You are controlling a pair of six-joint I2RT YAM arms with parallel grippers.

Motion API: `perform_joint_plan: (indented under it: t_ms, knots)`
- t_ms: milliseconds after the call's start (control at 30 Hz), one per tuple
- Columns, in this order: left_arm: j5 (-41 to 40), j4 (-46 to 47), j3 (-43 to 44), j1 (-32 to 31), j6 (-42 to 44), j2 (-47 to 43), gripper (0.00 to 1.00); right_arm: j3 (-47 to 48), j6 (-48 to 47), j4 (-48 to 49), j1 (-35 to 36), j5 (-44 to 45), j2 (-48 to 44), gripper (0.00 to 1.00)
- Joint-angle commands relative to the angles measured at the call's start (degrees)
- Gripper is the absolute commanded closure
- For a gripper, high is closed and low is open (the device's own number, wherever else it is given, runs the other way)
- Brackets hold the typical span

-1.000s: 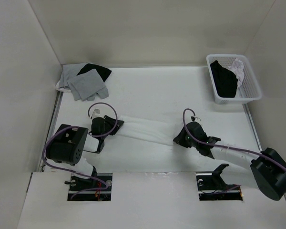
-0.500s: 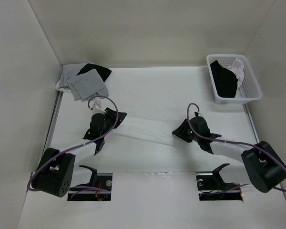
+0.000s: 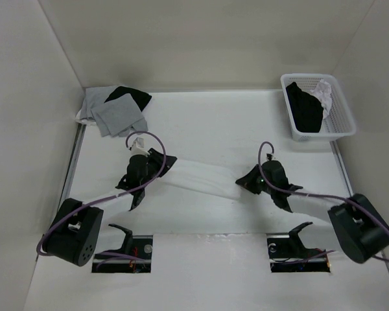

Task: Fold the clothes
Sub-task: Fold the tank top

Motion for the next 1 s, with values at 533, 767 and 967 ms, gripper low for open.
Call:
perform_joint_plan:
  t_ms: [533, 767, 967]
  knots:
    - [-1.11, -4.65, 1.82, -7.39, -1.79, -12.72, 0.75, 30.0, -11.37, -38.86, 15.34, 19.79, -7.8, 0.91]
    - [0.73, -10.45, 0.76, -3.88, -1.97, -19.93, 0.74, 50.14, -10.23, -45.27, 20.36, 20.23, 12.16, 0.93]
    - [5.3, -12.57, -1.26, 1.83, -2.32, -25.64, 0.74, 62.97, -7.78, -47.04, 23.87, 19.53, 28.68, 0.86]
